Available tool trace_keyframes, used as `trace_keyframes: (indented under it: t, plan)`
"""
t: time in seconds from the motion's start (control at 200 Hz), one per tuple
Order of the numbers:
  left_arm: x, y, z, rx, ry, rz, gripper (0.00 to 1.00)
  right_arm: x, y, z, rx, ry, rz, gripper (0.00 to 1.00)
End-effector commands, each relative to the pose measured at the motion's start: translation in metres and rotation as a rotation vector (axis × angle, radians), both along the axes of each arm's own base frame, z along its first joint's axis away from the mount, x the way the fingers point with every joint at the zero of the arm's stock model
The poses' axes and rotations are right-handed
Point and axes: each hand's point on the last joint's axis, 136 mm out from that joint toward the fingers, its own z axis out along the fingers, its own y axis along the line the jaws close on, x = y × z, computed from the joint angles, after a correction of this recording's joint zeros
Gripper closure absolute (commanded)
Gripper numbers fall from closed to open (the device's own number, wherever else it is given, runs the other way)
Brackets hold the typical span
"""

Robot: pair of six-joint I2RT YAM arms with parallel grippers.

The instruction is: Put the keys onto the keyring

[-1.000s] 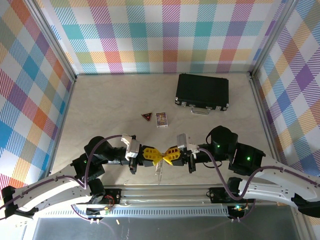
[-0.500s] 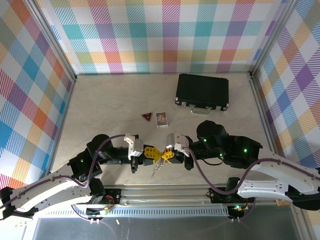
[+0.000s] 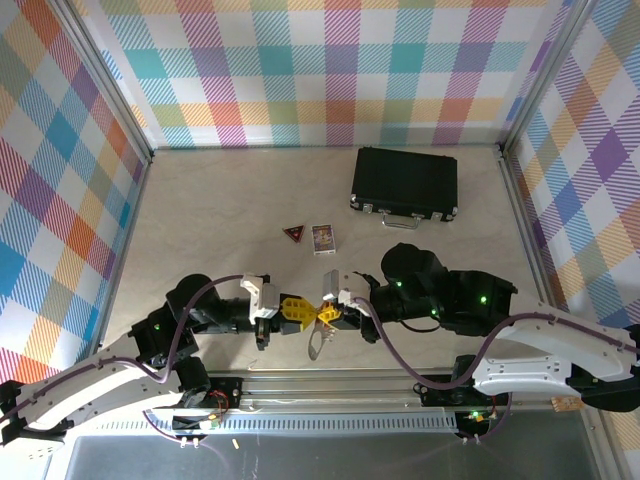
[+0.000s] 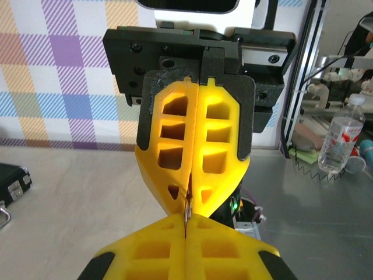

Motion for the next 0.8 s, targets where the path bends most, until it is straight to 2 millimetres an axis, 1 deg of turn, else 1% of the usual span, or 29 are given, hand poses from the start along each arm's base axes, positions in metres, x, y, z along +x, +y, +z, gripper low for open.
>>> trace_keyframes:
  t: [0.0,0.01,0.15,0.24,0.375,0.61,0.66,0.725,0.795]
  plan:
    - [-0.007,0.003,0.019,-0.107,-0.009,-0.030,1.00,0.002,0.002,0.016,0.090,0.010,-0.033,1.00]
    - [-0.007,0.004,0.021,-0.112,-0.008,-0.031,1.00,0.002,0.002,0.016,0.096,0.011,-0.032,1.00]
    - [-0.012,0.007,0.028,-0.148,-0.018,-0.050,1.00,-0.007,0.002,0.024,0.177,0.034,0.005,0.78]
    - [-0.017,0.008,0.032,-0.165,-0.026,-0.073,1.00,-0.012,-0.001,0.029,0.222,0.039,0.022,0.73]
    - [-0.022,0.008,0.038,-0.202,-0.023,-0.106,1.00,-0.016,-0.004,0.034,0.263,0.041,0.038,0.71]
    - [-0.023,0.006,0.042,-0.224,-0.016,-0.125,1.00,-0.021,-0.005,0.036,0.283,0.051,0.064,0.71]
    - [-0.022,0.005,0.041,-0.222,-0.013,-0.121,1.00,-0.025,-0.005,0.037,0.293,0.057,0.083,0.69]
    - [-0.020,0.004,0.040,-0.224,-0.015,-0.115,1.00,-0.029,-0.005,0.038,0.304,0.065,0.106,0.65]
    - [-0.019,0.003,0.041,-0.227,-0.018,-0.113,1.00,-0.029,-0.005,0.038,0.308,0.069,0.109,0.64]
